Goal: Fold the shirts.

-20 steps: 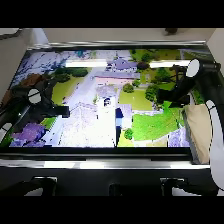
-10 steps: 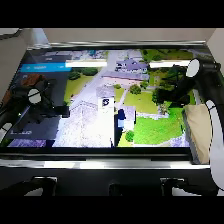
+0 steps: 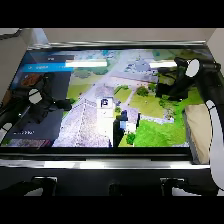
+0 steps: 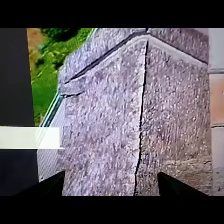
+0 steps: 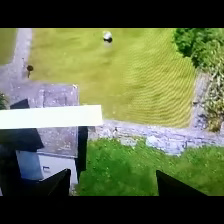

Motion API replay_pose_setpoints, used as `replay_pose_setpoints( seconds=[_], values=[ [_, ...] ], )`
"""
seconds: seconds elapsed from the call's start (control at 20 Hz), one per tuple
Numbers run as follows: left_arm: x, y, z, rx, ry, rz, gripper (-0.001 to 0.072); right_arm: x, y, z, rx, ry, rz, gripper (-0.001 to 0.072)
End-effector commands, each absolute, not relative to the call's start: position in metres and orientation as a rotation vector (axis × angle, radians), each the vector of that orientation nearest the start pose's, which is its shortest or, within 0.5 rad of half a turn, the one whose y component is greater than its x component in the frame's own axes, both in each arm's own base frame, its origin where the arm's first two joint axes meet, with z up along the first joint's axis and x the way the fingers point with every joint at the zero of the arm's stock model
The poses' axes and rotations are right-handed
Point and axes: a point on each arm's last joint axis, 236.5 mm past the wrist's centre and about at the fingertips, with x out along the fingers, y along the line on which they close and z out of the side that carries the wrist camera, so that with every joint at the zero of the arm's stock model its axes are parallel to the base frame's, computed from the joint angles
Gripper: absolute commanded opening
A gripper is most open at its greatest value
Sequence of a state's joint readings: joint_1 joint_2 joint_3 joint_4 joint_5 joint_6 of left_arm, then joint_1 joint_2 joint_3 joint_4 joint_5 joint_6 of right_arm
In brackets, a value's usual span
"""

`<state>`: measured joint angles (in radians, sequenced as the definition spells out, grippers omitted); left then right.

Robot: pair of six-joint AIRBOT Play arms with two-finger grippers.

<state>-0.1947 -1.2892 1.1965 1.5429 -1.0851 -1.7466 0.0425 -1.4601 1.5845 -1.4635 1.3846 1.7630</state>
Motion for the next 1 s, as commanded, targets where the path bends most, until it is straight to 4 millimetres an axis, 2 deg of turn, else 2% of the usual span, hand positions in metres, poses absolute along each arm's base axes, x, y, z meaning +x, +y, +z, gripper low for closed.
replay_pose_setpoints(
  seconds=[0.0,0.2,0.3,0.4,0.45,0.5,0.55,0.6,0.7,0.8,0.85,0.95],
  values=[
    [0.425,-0.089,0.036,-0.084,1.066,-0.094,0.072,0.458,0.043,0.083,0.237,1.151,-0.002,0.0644],
    [0.428,-0.089,0.036,-0.084,1.057,-0.095,0.072,0.459,0.043,0.082,0.237,1.148,-0.002,0.0682],
    [0.443,-0.071,0.055,-0.091,1.01,-0.066,0.072,0.452,0.043,0.076,0.219,1.189,0.005,0.0681],
    [0.472,-0.022,0.098,-0.183,0.924,0.045,0.072,0.439,0.044,0.069,0.212,1.254,0.009,0.068],
    [0.482,0.015,0.118,-0.244,0.897,0.127,0.072,0.434,0.045,0.066,0.202,1.279,0.015,0.068],
    [0.484,0.052,0.127,-0.302,0.906,0.21,0.072,0.431,0.046,0.064,0.195,1.297,0.028,0.068],
    [0.477,0.087,0.125,-0.363,0.95,0.285,0.072,0.43,0.048,0.062,0.2,1.305,0.035,0.068],
    [0.464,0.113,0.114,-0.409,1.017,0.341,0.072,0.431,0.052,0.062,0.21,1.305,0.047,0.068],
    [0.43,0.155,0.081,-0.483,1.164,0.446,0.072,0.433,0.06,0.062,0.235,1.3,0.075,0.0679],
    [0.412,0.18,0.051,-0.526,1.238,0.499,0.072,0.432,0.067,0.059,0.247,1.314,0.103,0.0679],
    [0.411,0.186,0.04,-0.524,1.251,0.5,0.072,0.431,0.068,0.057,0.242,1.323,0.113,0.0679],
    [0.423,0.189,0.02,-0.483,1.245,0.466,0.072,0.428,0.069,0.05,0.242,1.354,0.118,0.0679]
  ],
)
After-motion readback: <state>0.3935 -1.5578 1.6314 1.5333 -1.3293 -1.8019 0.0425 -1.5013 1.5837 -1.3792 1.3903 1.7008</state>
